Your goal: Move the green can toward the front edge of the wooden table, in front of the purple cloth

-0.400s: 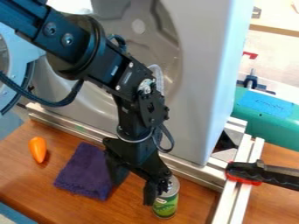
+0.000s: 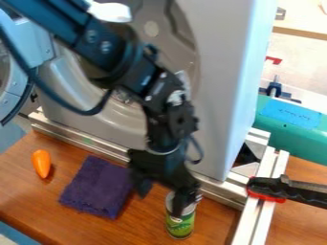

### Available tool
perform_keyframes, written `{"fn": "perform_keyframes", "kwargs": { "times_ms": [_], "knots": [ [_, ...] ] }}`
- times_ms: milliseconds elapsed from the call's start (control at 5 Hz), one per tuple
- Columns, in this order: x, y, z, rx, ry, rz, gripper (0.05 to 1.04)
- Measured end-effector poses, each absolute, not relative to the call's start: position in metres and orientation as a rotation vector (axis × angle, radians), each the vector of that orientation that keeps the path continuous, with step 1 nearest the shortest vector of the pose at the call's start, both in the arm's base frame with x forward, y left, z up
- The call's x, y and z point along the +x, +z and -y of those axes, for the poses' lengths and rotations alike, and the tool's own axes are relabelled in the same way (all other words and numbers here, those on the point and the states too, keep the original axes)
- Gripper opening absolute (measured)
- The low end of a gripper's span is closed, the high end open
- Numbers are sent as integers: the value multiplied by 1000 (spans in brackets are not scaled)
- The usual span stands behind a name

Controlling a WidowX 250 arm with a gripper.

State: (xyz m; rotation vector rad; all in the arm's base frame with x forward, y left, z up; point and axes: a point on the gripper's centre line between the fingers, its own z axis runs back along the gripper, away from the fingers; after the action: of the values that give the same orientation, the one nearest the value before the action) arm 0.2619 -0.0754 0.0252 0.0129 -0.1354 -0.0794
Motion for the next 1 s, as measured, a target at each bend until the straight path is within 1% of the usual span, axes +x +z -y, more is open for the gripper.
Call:
{"fn": "perform_keyframes", "kwargs": {
  "times_ms": [200, 400, 600, 800, 1000],
  "knots": [
    [286, 30, 85, 42, -17, 202, 1000],
    [301, 17, 89, 56, 26, 239, 1000],
    [309, 5, 91, 67, 27, 223, 1000],
    [313, -4, 87, 93, 26, 226, 1000],
    [311, -24, 78, 93, 16, 225, 1000]
  ]
}}
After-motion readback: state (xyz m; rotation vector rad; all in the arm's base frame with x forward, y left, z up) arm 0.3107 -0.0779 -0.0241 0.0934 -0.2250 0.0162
